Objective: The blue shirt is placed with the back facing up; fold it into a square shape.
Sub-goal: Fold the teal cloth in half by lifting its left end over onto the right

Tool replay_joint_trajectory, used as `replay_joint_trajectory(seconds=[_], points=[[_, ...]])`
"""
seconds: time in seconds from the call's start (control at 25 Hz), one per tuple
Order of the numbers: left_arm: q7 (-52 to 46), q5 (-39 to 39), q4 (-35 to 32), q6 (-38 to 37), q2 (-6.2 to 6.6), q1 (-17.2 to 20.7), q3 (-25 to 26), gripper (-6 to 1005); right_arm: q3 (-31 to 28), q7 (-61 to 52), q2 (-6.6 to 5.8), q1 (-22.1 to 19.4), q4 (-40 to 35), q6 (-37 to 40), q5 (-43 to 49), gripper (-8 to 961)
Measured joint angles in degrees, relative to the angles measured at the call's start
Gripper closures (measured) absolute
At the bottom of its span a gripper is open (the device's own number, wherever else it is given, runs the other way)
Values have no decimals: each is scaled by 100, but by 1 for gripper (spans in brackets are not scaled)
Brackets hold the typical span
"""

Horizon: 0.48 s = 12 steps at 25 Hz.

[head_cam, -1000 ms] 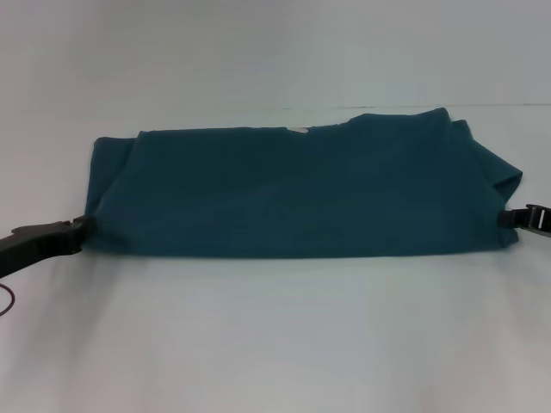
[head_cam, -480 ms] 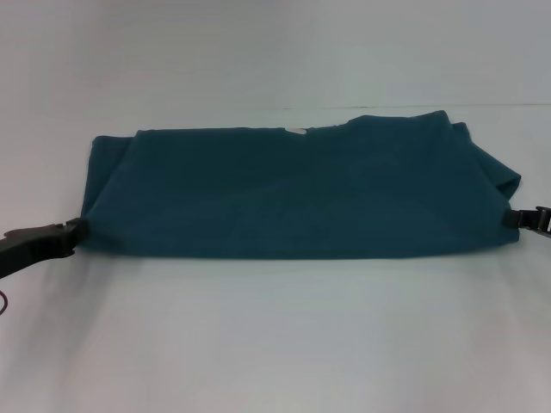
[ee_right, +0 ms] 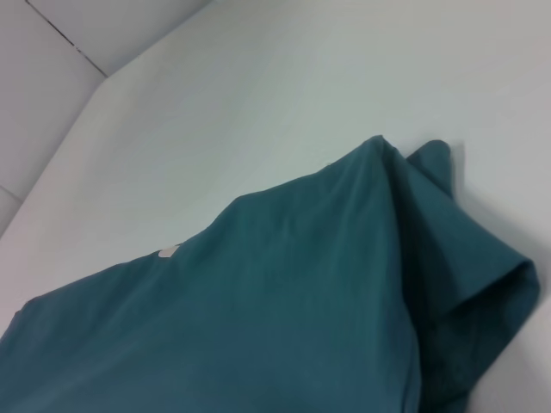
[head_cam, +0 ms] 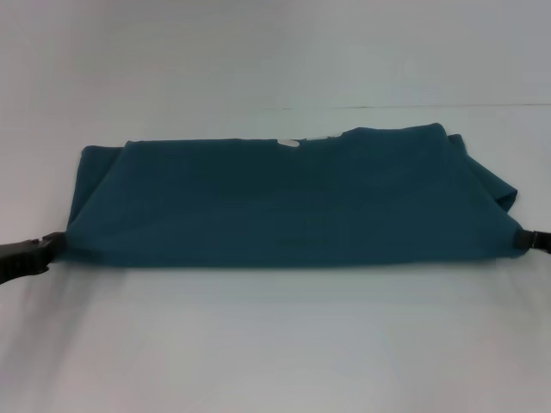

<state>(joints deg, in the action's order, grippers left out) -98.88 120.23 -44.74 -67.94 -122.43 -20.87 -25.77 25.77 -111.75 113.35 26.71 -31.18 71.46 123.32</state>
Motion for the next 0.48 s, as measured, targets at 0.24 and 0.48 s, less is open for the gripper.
replay_joint_trajectory(seconds=[0.24,0.48], points=[[-59,0,-136,-137,-17,226,47,967,-4,265,-9,-205,-10,292,-5,853],[-24,1,-171,-467,-10,294,265,965,34,428,26,-296,-11,553,9,829]])
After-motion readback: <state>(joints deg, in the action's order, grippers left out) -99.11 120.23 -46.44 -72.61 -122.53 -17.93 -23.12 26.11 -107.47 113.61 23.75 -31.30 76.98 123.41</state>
